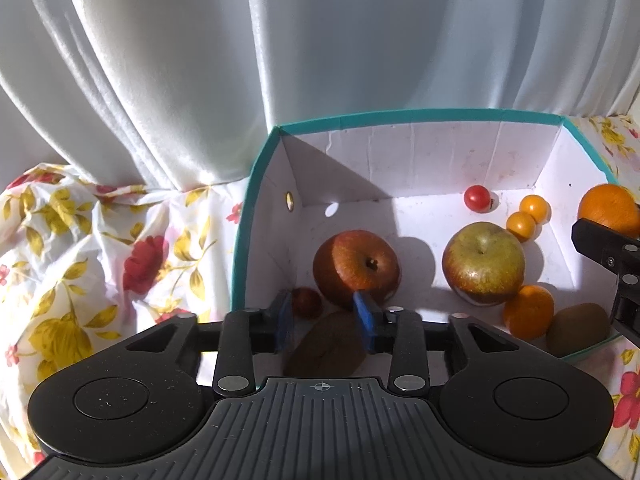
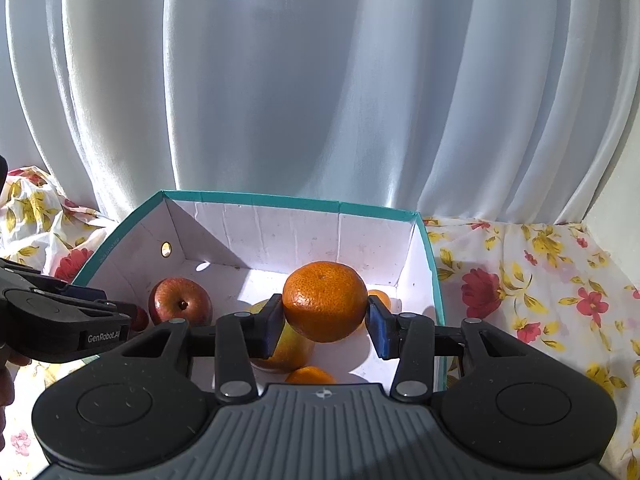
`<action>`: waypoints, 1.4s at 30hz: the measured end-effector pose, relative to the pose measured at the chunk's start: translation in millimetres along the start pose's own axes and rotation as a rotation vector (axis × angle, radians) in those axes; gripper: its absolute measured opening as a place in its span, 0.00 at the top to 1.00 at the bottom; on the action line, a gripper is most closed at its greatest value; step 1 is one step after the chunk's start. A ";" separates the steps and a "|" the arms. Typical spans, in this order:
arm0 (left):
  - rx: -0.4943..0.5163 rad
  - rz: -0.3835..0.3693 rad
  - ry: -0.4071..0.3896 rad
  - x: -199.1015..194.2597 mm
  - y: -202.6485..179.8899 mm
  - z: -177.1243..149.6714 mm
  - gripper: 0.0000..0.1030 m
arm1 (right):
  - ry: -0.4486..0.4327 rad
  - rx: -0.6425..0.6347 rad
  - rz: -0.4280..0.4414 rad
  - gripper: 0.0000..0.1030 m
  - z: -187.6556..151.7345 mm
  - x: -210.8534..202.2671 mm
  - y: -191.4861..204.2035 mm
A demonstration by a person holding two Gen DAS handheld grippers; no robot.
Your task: Organize fruits
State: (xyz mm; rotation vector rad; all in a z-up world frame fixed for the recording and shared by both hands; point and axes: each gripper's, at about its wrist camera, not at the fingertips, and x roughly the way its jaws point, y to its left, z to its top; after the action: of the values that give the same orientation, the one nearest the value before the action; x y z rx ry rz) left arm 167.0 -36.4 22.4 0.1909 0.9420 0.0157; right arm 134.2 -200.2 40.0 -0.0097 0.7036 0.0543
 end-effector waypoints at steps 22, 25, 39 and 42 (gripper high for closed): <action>0.045 0.010 -0.071 -65.3 -0.1 -40.3 0.10 | 0.051 0.027 -0.006 0.00 -28.1 -57.5 3.1; 0.048 0.003 -0.043 -70.8 0.2 -40.9 0.10 | 0.124 0.069 -0.007 0.00 -28.7 -59.0 0.4; -0.041 -0.004 0.053 -72.3 19.1 -25.3 0.10 | 0.361 0.103 -0.032 0.00 -2.1 -39.4 1.5; -0.025 -0.002 0.085 -66.7 15.9 -24.3 0.10 | 0.390 0.103 -0.023 0.00 -0.4 -34.4 4.8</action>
State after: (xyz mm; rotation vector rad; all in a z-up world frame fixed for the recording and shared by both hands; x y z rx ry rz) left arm 109.3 -23.4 64.7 0.1674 1.0261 0.0334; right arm 107.5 -197.0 62.0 0.0725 1.0953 -0.0067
